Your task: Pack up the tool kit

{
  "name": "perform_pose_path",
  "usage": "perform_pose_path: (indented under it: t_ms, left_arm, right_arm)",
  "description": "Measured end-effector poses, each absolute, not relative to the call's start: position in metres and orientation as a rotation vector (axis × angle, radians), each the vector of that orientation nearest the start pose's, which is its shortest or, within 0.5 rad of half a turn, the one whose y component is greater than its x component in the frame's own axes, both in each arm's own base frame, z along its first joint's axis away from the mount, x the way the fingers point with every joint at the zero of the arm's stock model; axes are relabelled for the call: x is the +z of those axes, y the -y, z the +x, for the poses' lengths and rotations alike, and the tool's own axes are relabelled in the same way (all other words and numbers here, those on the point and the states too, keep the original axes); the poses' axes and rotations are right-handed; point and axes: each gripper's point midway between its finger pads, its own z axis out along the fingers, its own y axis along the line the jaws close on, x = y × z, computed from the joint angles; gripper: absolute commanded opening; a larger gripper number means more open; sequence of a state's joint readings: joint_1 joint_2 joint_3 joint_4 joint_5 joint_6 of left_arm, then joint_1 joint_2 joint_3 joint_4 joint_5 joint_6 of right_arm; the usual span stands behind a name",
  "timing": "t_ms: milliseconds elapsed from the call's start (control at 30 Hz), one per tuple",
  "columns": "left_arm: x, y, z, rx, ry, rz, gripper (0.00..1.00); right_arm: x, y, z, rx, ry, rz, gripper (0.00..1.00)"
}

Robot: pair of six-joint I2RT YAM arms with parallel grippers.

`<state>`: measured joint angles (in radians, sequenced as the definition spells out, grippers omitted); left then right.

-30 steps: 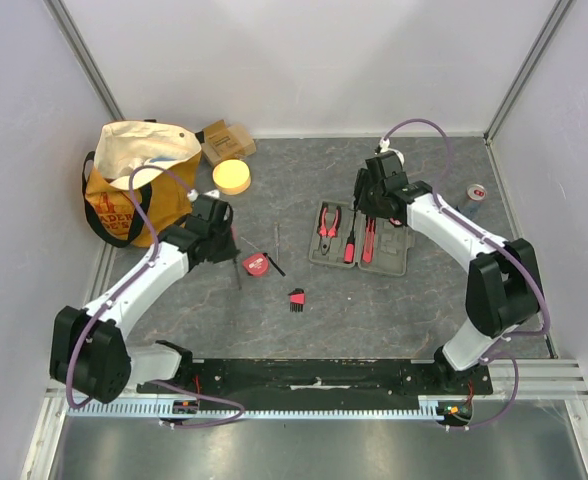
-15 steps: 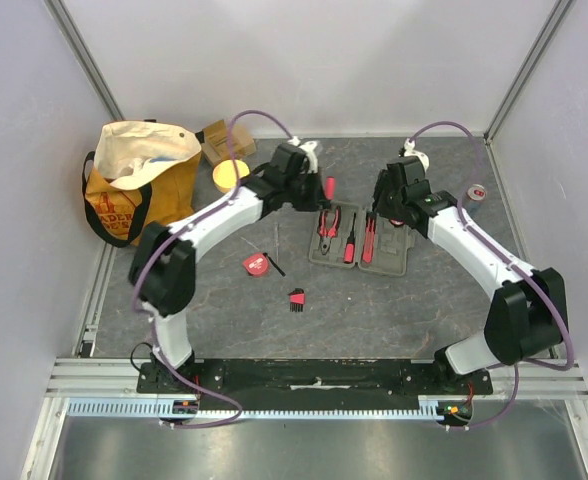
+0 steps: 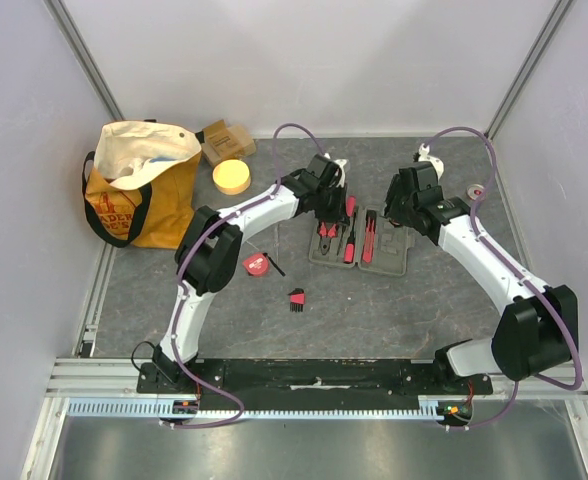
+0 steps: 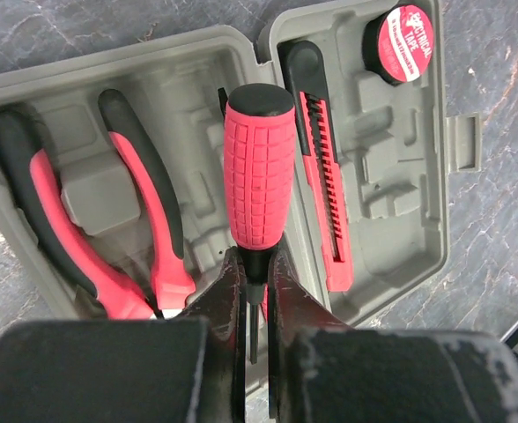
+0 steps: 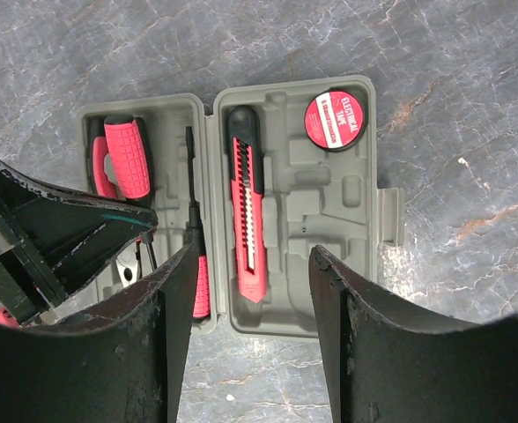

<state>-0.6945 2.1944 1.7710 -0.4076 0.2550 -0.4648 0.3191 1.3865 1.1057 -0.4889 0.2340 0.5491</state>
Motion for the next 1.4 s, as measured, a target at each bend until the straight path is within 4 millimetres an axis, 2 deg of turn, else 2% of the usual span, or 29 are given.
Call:
perform_pose_path:
  t_ms: [433, 700, 900, 1000, 1167, 1400]
  left_arm:
    - [0.047, 0.410, 0.391, -0.719, -2.586, 0.403, 0.10]
    - [0.040, 0.400, 0.396, -0.607, -2.622, 0.325, 0.13]
    - [0.038, 0.395, 0.397, -0.569, -2.637, 0.264, 0.35]
    - [0.039, 0.395, 0.397, -0.569, -2.642, 0.252, 0.40]
    - [0.040, 0.395, 0.397, -0.572, -2.641, 0.246, 0.40]
    - [0.050, 0.385, 0.387, -0.559, -2.657, 0.236, 0.31]
  right_arm:
    - [0.161, -0.098, 0.364, 0.158, -2.296, 0.387, 0.60]
    - [0.160, -0.097, 0.364, 0.157, -2.299, 0.390, 0.60]
    - [0.157, -0.098, 0.364, 0.163, -2.310, 0.387, 0.60]
    - [0.155, -0.099, 0.364, 0.166, -2.316, 0.384, 0.60]
    - [0.154, -0.102, 0.364, 0.179, -2.325, 0.379, 0.59]
    - [0.140, -0.118, 0.371, 0.246, -2.374, 0.347, 0.54]
